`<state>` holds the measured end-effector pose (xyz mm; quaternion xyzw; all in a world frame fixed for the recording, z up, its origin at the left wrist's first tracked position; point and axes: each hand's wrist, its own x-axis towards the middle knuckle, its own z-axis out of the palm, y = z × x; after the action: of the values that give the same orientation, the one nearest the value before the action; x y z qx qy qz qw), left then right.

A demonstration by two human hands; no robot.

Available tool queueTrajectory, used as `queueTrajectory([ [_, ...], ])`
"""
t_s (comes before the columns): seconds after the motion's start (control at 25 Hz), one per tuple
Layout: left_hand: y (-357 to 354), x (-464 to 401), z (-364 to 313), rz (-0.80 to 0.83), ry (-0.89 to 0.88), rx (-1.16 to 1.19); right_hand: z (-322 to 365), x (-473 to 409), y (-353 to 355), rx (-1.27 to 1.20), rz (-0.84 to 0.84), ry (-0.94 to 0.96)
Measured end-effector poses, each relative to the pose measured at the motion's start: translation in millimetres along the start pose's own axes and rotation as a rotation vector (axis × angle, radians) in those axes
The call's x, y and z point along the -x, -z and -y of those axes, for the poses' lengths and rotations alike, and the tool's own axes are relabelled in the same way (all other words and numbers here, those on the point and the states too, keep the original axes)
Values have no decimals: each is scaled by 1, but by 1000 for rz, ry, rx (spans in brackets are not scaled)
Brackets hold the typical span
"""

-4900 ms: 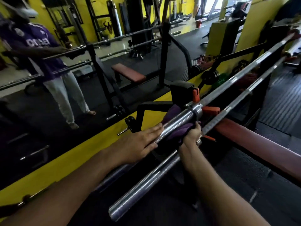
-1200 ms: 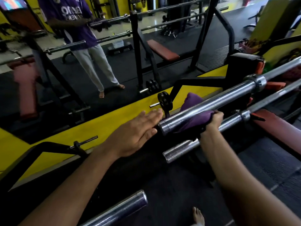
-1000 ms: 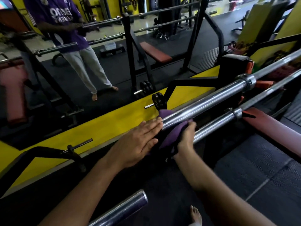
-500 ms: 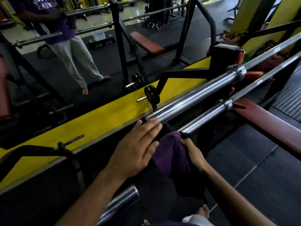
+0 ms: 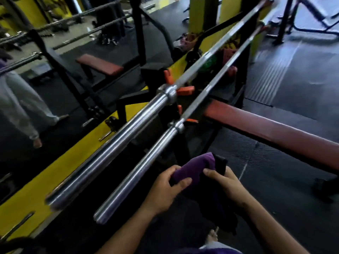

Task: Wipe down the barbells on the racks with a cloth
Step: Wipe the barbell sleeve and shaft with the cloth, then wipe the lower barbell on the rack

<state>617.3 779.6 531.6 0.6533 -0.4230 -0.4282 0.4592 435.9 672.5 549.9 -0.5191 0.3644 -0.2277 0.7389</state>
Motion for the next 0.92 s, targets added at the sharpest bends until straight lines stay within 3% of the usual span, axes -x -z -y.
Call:
queueTrajectory([
  [0.2, -97, -99, -36, 151, -105, -57, 10, 2, 133, 217, -261, 150],
  [0.36, -170, -157, -66, 316, -220, -92, 16, 26, 207, 243, -486, 151],
  [0.52, -243, -218, -90, 540, -220, -78, 25, 42, 275, 292, -690, 153],
  [0.92, -432, -358, -155, 1001, -360, -87, 81, 40, 436, 526, -906, 48],
])
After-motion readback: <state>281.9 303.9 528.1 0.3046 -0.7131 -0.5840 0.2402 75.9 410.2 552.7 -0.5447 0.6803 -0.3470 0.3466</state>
